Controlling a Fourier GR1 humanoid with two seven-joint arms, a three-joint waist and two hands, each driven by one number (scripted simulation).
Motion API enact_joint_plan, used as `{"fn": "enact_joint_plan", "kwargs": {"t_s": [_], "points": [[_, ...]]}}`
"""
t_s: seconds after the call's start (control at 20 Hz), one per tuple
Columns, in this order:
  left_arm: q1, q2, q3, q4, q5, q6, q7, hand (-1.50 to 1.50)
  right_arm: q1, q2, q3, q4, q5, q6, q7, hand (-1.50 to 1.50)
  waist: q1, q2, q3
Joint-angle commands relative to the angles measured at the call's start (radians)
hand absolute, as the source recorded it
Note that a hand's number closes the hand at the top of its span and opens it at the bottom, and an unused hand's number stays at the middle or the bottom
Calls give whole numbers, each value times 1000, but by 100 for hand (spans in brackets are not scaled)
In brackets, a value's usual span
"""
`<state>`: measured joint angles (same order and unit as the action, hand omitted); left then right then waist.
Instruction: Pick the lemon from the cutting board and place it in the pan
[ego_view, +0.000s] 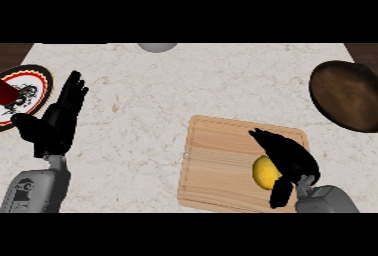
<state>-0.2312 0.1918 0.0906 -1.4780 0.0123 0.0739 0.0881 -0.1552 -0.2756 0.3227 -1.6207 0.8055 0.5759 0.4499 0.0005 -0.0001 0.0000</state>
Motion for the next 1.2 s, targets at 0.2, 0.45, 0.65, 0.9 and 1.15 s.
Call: {"fn": "enact_joint_plan", "kwargs": {"t_s": [0.2, 0.45, 0.65, 0.9, 1.15], "points": [[-66, 21, 38, 75, 4, -27, -14, 0, -43, 2, -17, 83, -18, 60, -141, 150, -2, 2, 0], [64, -7, 0, -94, -8, -23, 20, 0, 107, -43, 55, 18, 97, -75, -240, 150, 0, -1, 0], [30, -66, -30, -52, -51, 32, 14, 0, -8, 44, 31, 79, 117, -17, -194, 150, 1, 0, 0], [6, -29, 0, 0, -37, -5, -10, 0, -95, 145, -56, 168, 137, -105, -81, 150, 8, 1, 0], [-2, -9, 16, 2, 5, -53, -5, 0, -225, 271, -27, 266, 168, -299, 272, 150, 29, 5, 0]]}}
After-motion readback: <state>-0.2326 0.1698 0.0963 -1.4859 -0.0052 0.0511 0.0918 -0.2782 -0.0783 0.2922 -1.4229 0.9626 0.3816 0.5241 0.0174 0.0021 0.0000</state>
